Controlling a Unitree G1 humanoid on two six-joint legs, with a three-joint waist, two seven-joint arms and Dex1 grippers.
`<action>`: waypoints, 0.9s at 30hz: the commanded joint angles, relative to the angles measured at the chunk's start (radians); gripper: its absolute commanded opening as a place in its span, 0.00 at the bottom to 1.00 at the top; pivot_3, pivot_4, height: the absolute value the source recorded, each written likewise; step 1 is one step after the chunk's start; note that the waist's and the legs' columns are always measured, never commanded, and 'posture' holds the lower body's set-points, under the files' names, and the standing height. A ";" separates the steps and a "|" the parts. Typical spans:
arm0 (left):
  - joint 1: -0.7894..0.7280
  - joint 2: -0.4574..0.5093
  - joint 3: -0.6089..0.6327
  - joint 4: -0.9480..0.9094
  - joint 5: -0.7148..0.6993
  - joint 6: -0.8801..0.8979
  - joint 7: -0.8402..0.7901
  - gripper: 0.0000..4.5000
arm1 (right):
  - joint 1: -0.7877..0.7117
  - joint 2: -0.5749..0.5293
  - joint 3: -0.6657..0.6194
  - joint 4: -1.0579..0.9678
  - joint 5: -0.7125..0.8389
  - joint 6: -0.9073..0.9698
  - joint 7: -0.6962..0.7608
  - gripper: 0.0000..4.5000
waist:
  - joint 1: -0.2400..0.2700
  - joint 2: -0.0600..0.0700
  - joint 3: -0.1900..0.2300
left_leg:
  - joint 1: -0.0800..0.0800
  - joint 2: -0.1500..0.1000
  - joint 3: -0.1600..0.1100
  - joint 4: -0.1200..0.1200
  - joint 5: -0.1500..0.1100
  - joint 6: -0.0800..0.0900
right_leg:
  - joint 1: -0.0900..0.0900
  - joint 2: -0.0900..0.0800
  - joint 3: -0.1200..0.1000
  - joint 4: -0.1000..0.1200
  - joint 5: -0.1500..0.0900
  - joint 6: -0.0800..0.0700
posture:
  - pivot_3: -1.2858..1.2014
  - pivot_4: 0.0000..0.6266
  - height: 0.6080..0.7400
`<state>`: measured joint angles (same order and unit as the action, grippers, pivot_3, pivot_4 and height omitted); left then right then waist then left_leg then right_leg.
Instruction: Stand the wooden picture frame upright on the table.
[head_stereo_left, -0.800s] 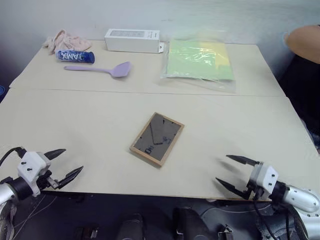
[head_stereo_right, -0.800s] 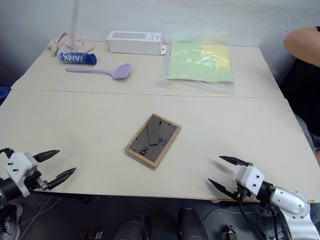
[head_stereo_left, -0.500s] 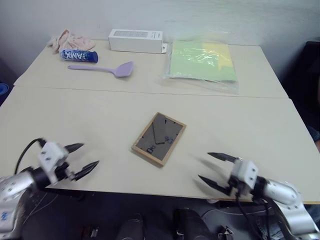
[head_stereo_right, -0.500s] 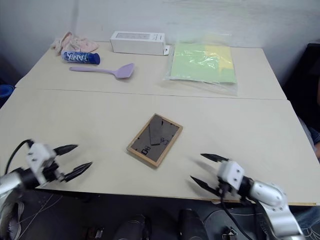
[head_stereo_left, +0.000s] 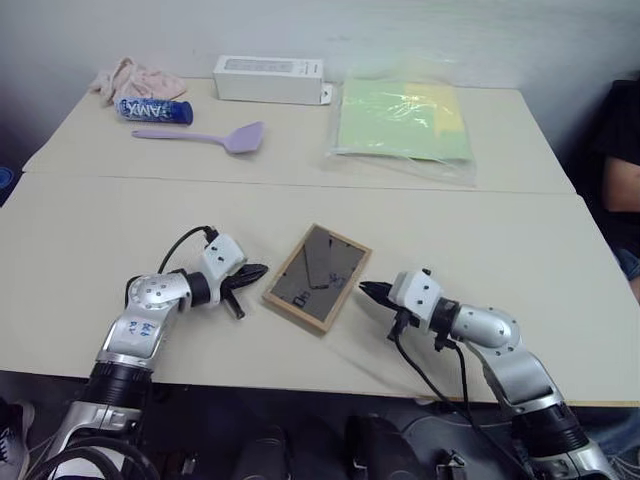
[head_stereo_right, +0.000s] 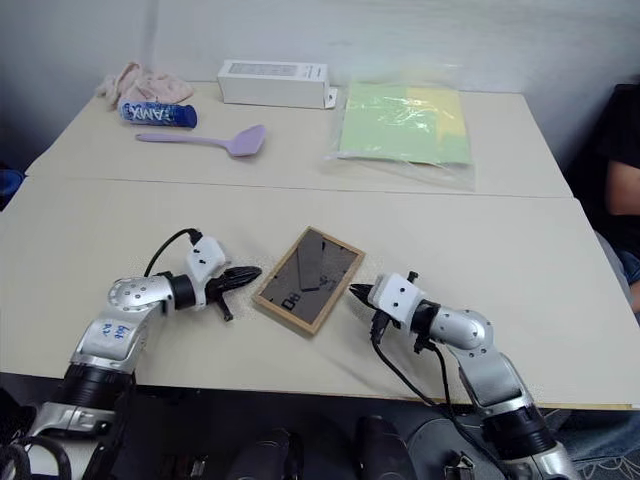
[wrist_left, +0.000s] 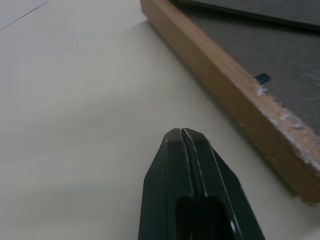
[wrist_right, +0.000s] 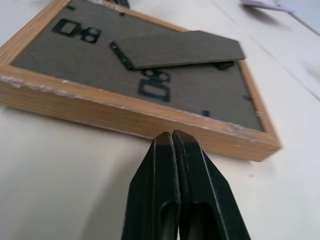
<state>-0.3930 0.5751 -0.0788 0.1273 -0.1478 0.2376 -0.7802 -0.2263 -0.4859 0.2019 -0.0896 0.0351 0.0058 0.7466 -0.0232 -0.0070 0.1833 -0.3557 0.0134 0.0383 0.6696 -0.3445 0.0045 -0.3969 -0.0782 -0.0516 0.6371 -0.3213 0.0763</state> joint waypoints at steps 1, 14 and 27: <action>0.030 -0.023 -0.038 -0.064 -0.011 0.022 -0.033 0.02 | -0.040 0.017 0.006 0.018 -0.002 -0.003 0.000 0.00 | 0.000 0.000 0.000 | 0.000 0.000 0.000 0.001 0.000 0.000 | 0.000 0.000 0.000 0.000 0.000 0.000 | 0.52 0.24 1.00; 0.155 -0.022 0.053 -0.236 -0.075 0.171 0.013 0.02 | -0.107 -0.006 -0.028 0.074 0.012 0.001 0.040 0.00 | -0.002 0.000 0.000 | 0.000 0.000 -0.001 0.001 0.000 0.000 | 0.000 0.000 0.000 0.000 0.000 0.000 | 0.52 0.24 1.00; -0.035 0.080 0.259 -0.220 -0.583 1.288 -0.022 0.58 | -0.055 -0.065 -0.008 -0.029 0.040 0.080 0.110 0.00 | 0.006 0.000 0.000 | 0.000 0.000 -0.003 0.000 0.000 0.000 | 0.001 0.000 0.001 0.000 0.000 0.000 | 0.52 0.24 1.00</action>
<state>-0.4061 0.6763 0.1534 -0.1059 -0.6873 1.4415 -0.8256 -0.2771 -0.5563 0.1923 -0.0805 0.0683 0.0877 0.8602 -0.0169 -0.0073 0.1832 -0.3558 0.0129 0.0356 0.6703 -0.3443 0.0043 -0.3959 -0.0785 -0.0511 0.6375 -0.3215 0.0759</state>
